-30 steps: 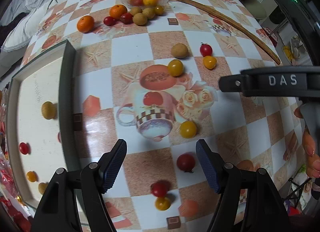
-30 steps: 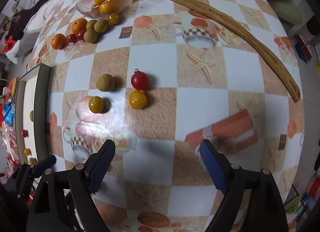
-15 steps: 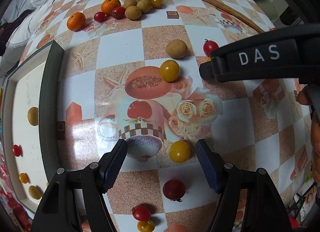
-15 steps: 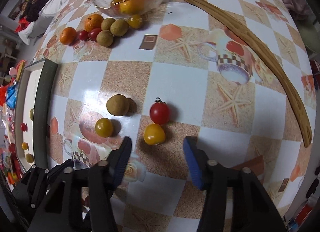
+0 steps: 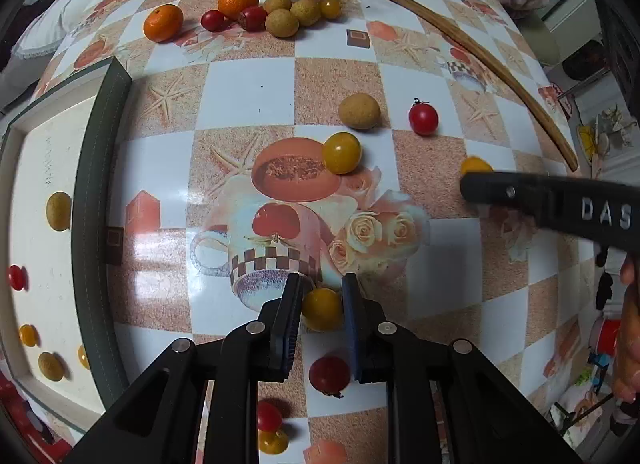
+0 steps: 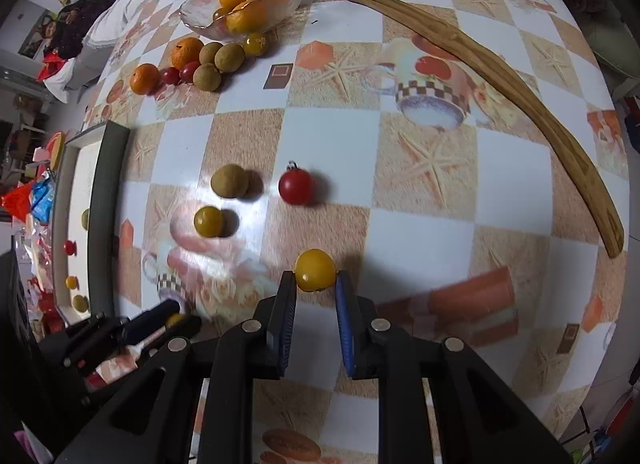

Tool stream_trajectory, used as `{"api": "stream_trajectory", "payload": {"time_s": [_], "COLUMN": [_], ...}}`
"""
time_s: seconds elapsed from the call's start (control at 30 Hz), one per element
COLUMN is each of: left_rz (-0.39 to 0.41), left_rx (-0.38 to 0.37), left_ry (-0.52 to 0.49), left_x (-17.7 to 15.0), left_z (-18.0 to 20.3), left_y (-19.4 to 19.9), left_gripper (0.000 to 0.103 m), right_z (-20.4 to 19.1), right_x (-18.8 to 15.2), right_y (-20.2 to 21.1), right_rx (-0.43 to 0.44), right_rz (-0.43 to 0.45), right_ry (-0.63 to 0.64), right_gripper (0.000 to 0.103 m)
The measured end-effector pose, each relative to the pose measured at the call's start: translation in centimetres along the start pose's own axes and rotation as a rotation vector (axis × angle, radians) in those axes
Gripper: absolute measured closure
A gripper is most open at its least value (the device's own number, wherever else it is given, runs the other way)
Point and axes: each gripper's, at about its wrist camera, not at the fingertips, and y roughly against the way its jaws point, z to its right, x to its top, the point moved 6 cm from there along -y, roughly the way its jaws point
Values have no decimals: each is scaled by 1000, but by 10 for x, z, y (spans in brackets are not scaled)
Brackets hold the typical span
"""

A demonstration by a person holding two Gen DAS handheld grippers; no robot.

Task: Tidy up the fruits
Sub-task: 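Carry both yellow cherry tomatoes over the white tray and open both grippers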

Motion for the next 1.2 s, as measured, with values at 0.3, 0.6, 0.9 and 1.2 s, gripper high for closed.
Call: {"api": "stream_trajectory", "payload": {"time_s": [0.3, 0.6, 0.9, 1.2], "left_rz": [5, 73, 125, 122], "left_rx": [-17, -6, -17, 7], "left_ry": [38, 135, 151, 116], "left_x": [-24, -32, -29, -19], "left_z": [-9, -25, -85, -184], "left_y": [44, 83, 101, 110], "left_gripper": [81, 81, 81, 81], "right_z": [0, -19, -67, -160], "right_x": [-25, -32, -25, -3], "right_y": [22, 45, 41, 24], "right_rx": [38, 64, 50, 48], "right_rz": [-9, 15, 50, 68], "right_ry": [1, 80, 84, 67], "right_gripper": [81, 81, 81, 81]}}
